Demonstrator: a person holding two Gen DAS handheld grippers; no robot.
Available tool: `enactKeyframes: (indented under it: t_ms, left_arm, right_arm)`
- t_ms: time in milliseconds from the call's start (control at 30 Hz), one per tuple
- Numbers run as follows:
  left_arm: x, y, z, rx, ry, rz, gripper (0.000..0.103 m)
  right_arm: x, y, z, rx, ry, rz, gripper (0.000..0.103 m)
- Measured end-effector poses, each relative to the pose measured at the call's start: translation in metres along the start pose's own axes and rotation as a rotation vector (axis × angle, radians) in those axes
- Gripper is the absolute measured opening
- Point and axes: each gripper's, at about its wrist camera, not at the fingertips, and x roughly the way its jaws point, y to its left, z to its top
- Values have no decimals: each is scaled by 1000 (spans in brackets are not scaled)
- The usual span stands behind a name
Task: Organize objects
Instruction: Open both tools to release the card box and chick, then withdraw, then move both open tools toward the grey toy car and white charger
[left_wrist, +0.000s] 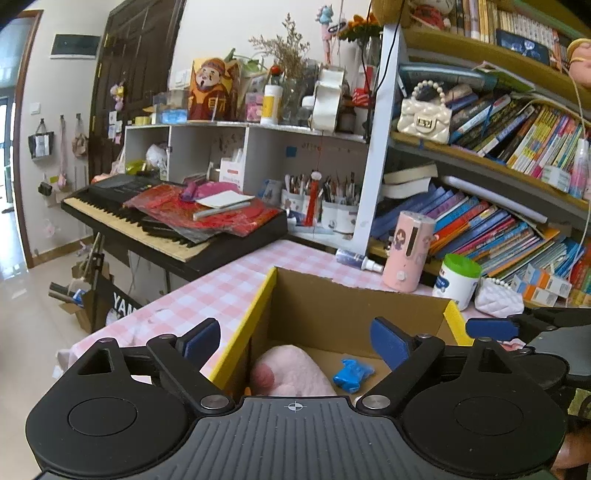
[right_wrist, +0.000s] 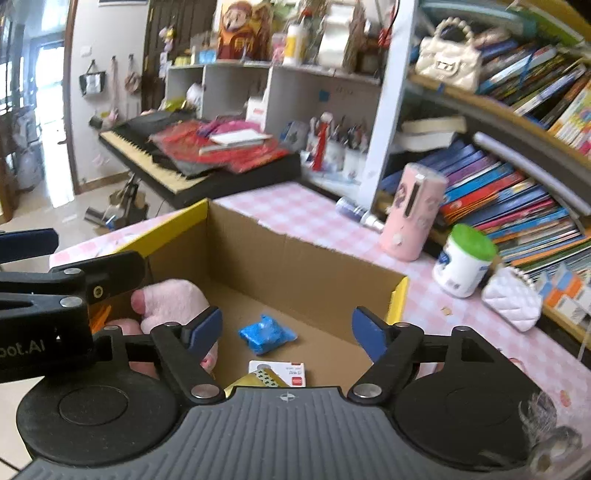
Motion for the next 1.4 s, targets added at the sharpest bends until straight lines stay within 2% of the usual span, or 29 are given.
enactKeyframes:
  t_ms: [200,433,800,1100,1400]
  left_arm:
    - [-23,6,-6,-9,-23,-22,95]
    - [-46,14,-20,-1,-6,-53,95]
    - [-87,25,-52,32,64,-83,95]
    - [-109,28,-73,67,126,-115,95]
    - [-124,32,-84,91,147,-128,95]
  right_arm:
    - [-31,9,-10,37,-50,-71,81]
    - [-62,24,-34,78,-73,-145,83]
    - [-101,58,-81,71,-23,-213,86]
    - [-124,72,-111,128,39,-240,87]
    - [-138,81,-130,183,74,-252,88]
